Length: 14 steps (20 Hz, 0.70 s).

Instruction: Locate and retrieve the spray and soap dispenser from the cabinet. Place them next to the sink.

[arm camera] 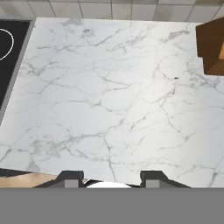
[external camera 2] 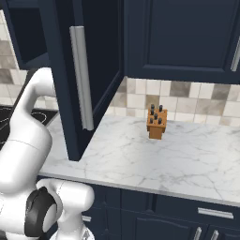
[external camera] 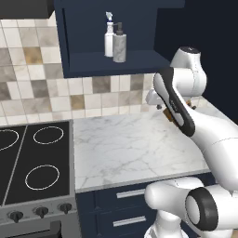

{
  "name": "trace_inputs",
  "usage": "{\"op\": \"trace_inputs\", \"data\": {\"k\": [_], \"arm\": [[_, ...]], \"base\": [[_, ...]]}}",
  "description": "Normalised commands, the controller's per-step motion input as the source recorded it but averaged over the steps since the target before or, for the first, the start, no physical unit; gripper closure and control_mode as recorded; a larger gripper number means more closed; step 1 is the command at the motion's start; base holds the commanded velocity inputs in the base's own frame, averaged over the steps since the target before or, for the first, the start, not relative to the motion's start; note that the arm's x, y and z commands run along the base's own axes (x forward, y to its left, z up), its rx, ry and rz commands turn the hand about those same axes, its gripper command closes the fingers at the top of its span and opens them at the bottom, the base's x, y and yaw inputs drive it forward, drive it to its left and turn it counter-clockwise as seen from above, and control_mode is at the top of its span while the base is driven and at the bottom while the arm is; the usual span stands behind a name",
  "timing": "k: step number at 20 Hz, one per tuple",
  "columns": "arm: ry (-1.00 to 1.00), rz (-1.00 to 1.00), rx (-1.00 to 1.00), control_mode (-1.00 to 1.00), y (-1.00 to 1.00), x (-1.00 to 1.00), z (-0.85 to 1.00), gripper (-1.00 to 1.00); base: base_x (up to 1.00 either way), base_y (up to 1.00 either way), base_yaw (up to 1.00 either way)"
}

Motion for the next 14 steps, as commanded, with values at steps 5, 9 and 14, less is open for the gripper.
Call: {"op": "trace_inputs", "data": {"k": [5, 9, 14], "arm": [[-0.03, 0.0, 0.0, -1.0, 0.15, -0.06, 0.01, -1.0], [-0.07, 0.0, 0.0, -1.0, 0.16, -0.08, 0.04, -1.0], [-0.08, -0.01, 0.0, -1.0, 0.1, -0.04, 0.12, -1.0]], "base": [[0.0, 0.0, 0.0], [0.0, 0.0, 0.0], [0.0, 0.0, 0.0]]}}
